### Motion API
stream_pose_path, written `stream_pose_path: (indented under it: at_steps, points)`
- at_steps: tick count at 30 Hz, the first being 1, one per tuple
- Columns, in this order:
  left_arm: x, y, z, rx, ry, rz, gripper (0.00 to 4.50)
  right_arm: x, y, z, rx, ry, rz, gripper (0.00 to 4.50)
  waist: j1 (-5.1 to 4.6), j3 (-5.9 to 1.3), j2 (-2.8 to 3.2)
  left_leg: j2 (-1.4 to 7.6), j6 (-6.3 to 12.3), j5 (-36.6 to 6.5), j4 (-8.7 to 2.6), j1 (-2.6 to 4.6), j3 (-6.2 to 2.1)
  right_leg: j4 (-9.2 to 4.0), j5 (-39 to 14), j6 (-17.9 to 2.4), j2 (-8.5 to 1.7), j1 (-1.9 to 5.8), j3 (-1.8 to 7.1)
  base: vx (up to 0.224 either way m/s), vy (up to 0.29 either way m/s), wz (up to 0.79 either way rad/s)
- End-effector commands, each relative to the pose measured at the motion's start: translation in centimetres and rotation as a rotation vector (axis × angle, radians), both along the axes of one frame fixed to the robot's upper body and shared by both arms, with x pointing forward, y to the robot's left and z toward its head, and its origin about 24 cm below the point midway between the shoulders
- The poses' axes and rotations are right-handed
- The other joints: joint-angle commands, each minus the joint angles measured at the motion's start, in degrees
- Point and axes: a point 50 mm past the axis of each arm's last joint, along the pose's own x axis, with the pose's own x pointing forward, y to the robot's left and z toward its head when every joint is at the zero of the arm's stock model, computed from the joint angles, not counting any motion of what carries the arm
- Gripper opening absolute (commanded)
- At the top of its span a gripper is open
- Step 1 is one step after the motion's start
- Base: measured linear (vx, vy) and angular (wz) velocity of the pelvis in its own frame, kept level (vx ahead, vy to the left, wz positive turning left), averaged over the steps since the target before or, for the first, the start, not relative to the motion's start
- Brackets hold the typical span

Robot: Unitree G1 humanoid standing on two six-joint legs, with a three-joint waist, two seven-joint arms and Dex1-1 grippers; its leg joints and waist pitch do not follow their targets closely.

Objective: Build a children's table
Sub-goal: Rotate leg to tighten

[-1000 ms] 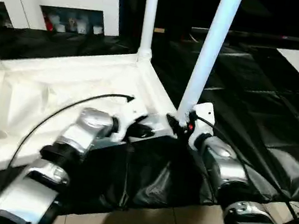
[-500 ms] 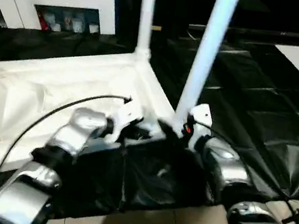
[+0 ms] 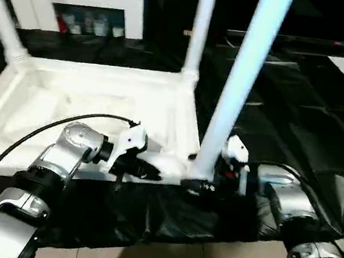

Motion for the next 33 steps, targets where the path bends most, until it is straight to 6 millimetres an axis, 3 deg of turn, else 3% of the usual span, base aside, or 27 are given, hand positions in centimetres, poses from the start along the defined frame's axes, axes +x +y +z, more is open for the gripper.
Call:
stream_pose_path:
  at_steps: [1, 3, 5, 8, 12, 14, 15, 17, 20, 22, 23, 25, 27, 28, 29, 33]
  points:
    - [-0.1, -2.6, 1.2, -0.075, -0.043, -0.109, 0.00, -1.4, 2.0, -1.4, -0.048, 0.077, 0.142, 3.38, -0.06, -3.32, -0.81, 0.38, 4.20, -12.53, -2.95, 1.37, 0.62, -3.91, -1.45, -14.97, -2.13, 1.85, 1.20, 0.000, 0.000, 0.00]
    - [-0.3, -2.6, 1.1, -0.068, -0.040, -0.126, 0.00, -1.7, 1.8, -1.3, -0.045, 0.089, 0.161, 3.23, 0.06, -3.37, -0.55, 0.35, 4.13, -12.39, -2.96, 1.37, 0.56, -3.87, -1.37, -14.74, -2.11, 1.84, 1.18, 0.000, 0.000, 0.00]
    - [-0.2, -2.6, 1.1, -0.063, -0.041, -0.127, 0.00, -1.7, 1.8, -1.3, -0.043, 0.093, 0.162, 3.05, 0.20, -3.38, -0.69, 0.37, 3.93, -12.46, -2.93, 1.42, 0.59, -3.92, -1.34, -14.77, -2.16, 1.82, 1.22, 0.000, 0.000, 0.00]
    - [-0.3, -2.6, 1.0, -0.057, -0.037, -0.127, 0.00, -1.8, 2.0, -1.4, -0.027, 0.104, 0.145, 2.87, 0.35, -3.51, 0.01, 0.37, 3.10, -13.13, -2.98, 1.52, 0.48, -3.85, -1.32, -14.76, -2.16, 1.78, 1.19, 0.000, 0.000, 0.00]
    - [0.0, -2.9, 1.0, -0.077, -0.030, -0.090, 0.00, -1.3, 2.2, -1.7, 0.029, 0.107, -0.004, 2.78, 0.29, -3.47, -0.13, 0.34, 2.62, -13.55, -3.03, 1.53, 0.50, -3.84, -0.45, -14.88, -2.06, 1.81, 1.19, 0.000, 0.000, 0.00]
    - [0.3, -3.2, 1.0, -0.074, -0.039, -0.048, 0.00, -0.7, 2.4, -1.7, 0.044, 0.069, -0.103, 2.76, 0.03, -3.18, -0.18, 0.34, 1.34, -16.21, -3.43, 1.61, 0.44, -4.26, -5.15, -14.27, -2.27, 1.66, 1.26, 0.000, 0.000, 0.00]
    - [0.6, -3.4, 1.0, -0.072, -0.050, -0.018, 0.00, -0.5, 2.4, -1.8, 0.047, 0.067, -0.153, 2.76, -0.10, -3.11, -0.53, 0.34, 1.08, -16.93, -3.51, 1.65, 0.45, -4.44, -6.72, -14.04, -2.30, 1.69, 1.28, 0.000, 0.000, 0.00]
    - [1.3, -3.7, 0.9, -0.062, -0.072, 0.055, 0.00, 0.2, 2.7, -2.2, 0.033, 0.045, -0.280, 2.75, -0.49, -2.91, -0.33, 0.32, -0.25, -18.63, -3.84, 1.79, 0.30, -4.93, -12.09, -12.71, -2.55, 1.48, 1.46, 0.000, 0.000, 0.00]
    - [2.8, -5.0, 0.9, -0.063, -0.112, 0.241, 0.00, 1.4, 3.4, -2.8, 0.008, 0.043, -0.540, 2.75, -1.07, -2.80, -0.25, 0.22, -2.02, -20.39, -4.08, 2.14, 0.08, -5.36, -16.62, -11.39, -2.64, 1.20, 1.56, 0.000, 0.000, 0.00]
    - [3.0, -5.6, 0.9, -0.067, -0.115, 0.279, 0.00, 1.8, 3.9, -3.0, 0.002, 0.047, -0.623, 2.74, -1.19, -2.73, -0.28, 0.16, -2.14, -20.67, -4.15, 1.96, 0.01, -5.56, -17.47, -10.66, -2.65, 1.10, 1.60, 0.000, 0.000, 0.00]
    - [3.1, -6.4, 0.8, -0.069, -0.120, 0.321, 0.00, 2.2, 4.7, -3.2, -0.009, 0.058, -0.724, 2.74, -1.26, -2.82, 0.20, 0.19, -2.40, -20.73, -4.12, 1.97, -0.06, -5.42, -17.10, -10.63, -2.59, 1.08, 1.61, 0.000, 0.000, 0.00]
    - [3.2, -7.4, 0.7, -0.073, -0.121, 0.359, 0.00, 2.4, 6.4, -3.1, 0.010, 0.079, -0.774, 2.74, -1.64, -2.93, -0.35, 0.02, -2.34, -20.32, -4.10, 1.86, 0.02, -5.43, -14.69, -10.55, -2.36, 1.07, 1.62, 0.000, 0.000, 0.00]
    - [3.2, -7.9, 0.6, -0.076, -0.122, 0.366, 0.00, 2.3, 7.6, -2.9, 0.018, 0.062, -0.742, 2.74, -1.78, -3.02, -0.14, -0.04, -1.58, -19.50, -3.97, 1.78, 0.09, -5.42, -13.13, -10.62, -2.33, 1.15, 1.58, 0.000, 0.000, 0.00]
    - [3.1, -8.1, 0.6, -0.077, -0.123, 0.366, 0.00, 2.2, 8.1, -2.8, 0.015, 0.044, -0.720, 2.74, -1.80, -3.06, -0.33, -0.06, -1.03, -18.48, -3.88, 1.57, 0.12, -5.29, -11.45, -10.69, -2.26, 1.32, 1.56, 0.000, 0.000, 0.00]
    - [3.1, -8.2, 0.6, -0.078, -0.125, 0.367, 0.00, 2.2, 8.5, -2.7, 0.017, 0.036, -0.717, 3.30, -1.77, -3.08, -0.53, -0.06, -0.61, -17.62, -3.83, 1.44, 0.19, -5.24, -10.07, -10.72, -2.21, 1.38, 1.51, 0.000, 0.000, 0.00]
    - [2.9, -8.4, 0.6, -0.091, -0.124, 0.343, 0.00, 2.6, 8.9, -2.1, 0.081, 0.055, -0.730, 3.44, -1.83, -3.09, -0.34, -0.10, 0.20, -16.54, -3.78, 1.29, 0.22, -5.02, -8.20, -11.23, -2.20, 1.52, 1.45, 0.000, 0.000, 0.00]
